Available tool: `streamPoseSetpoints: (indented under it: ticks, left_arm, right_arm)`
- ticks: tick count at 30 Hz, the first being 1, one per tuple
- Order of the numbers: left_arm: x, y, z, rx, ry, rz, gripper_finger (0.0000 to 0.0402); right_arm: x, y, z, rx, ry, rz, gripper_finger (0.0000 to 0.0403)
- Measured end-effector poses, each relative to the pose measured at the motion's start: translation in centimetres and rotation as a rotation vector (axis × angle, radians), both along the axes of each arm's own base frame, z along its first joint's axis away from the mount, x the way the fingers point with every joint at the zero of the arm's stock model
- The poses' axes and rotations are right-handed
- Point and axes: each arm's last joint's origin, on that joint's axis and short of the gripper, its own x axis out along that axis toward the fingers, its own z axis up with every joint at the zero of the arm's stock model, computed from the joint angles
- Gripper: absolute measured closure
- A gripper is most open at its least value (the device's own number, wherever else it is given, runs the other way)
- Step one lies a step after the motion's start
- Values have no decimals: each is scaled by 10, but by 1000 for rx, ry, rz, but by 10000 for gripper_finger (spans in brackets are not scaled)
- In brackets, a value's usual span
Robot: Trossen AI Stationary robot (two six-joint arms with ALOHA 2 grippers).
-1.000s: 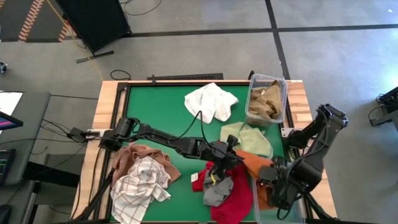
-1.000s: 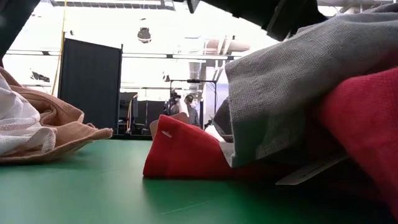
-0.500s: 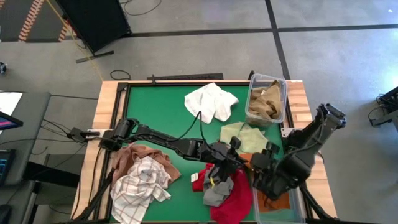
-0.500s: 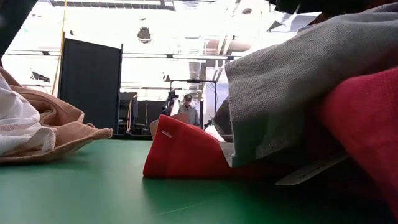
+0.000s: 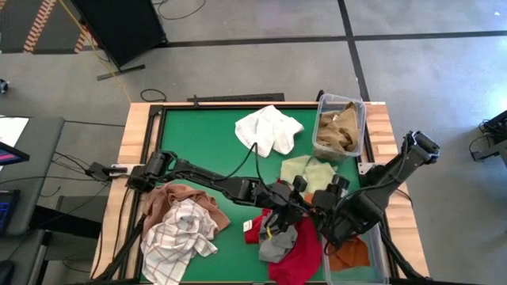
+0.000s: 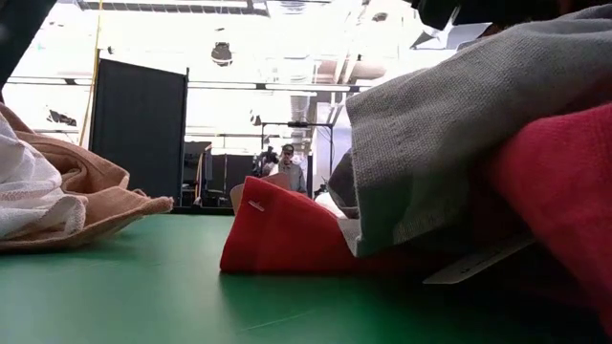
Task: Sort towels by color in basket
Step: Put the orange towel into the bottom transparent bin
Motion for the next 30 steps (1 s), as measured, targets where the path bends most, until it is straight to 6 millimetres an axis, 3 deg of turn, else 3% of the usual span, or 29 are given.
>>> streamPoseSetpoints:
  ticks: [5, 12, 17, 24, 30]
  left_arm:
    - [0, 0, 0, 16, -5, -4, 401]
    - [1, 1, 1, 15, -17, 2, 401]
    - [1, 0, 2, 18, -19, -2, 371]
    - [-2, 1, 3, 40, -5, 34, 271]
    - [-15, 5, 25, 21, 22, 47, 211]
  right_arm:
    - [1, 0, 0, -2, 0, 13, 190]
    - [0, 2, 0, 5, 2, 23, 374]
    - [-2, 3, 0, 18, 12, 9, 372]
    - [-10, 7, 15, 46, 38, -5, 379]
    - [-25, 18, 36, 83, 45, 30, 379]
